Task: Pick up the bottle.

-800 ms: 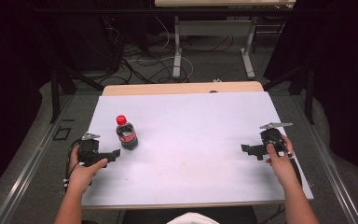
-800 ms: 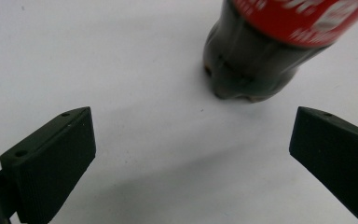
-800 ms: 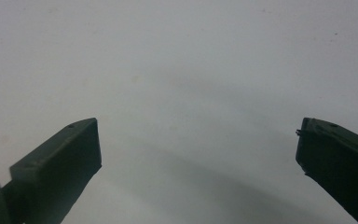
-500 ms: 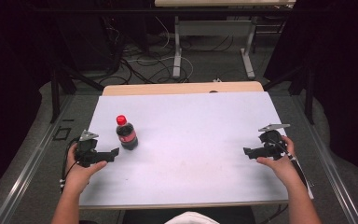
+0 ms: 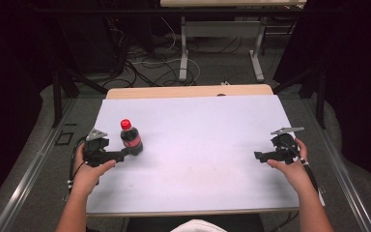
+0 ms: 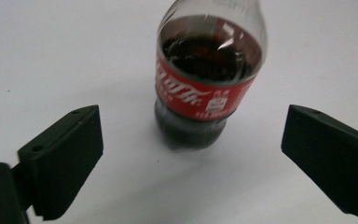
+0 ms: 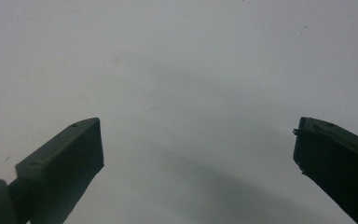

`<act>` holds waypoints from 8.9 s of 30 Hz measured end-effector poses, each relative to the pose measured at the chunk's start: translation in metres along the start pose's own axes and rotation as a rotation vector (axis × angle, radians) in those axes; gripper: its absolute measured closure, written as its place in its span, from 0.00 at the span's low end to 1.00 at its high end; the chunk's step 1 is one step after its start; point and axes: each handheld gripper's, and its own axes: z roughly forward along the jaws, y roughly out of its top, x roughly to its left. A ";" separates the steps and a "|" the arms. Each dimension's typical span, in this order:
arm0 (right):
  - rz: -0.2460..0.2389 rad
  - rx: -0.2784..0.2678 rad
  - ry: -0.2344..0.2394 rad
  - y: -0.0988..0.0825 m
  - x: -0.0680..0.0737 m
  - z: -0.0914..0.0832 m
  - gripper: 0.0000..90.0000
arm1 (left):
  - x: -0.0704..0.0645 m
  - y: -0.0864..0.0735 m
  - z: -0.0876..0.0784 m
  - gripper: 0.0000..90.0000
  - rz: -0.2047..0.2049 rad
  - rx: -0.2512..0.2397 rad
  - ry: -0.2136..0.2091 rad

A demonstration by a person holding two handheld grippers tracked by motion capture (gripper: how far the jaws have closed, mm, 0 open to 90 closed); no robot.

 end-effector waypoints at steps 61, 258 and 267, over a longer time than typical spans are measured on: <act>-0.086 -0.018 0.071 0.005 0.023 0.009 0.08 | -0.011 0.012 0.036 0.33 0.062 -0.031 0.074; -0.469 0.056 0.412 0.142 0.211 -0.035 0.68 | -0.186 0.038 0.057 0.33 0.374 0.089 -0.327; -0.658 0.101 0.564 0.156 0.201 -0.031 0.68 | -0.186 0.039 0.056 0.33 0.381 0.066 -0.342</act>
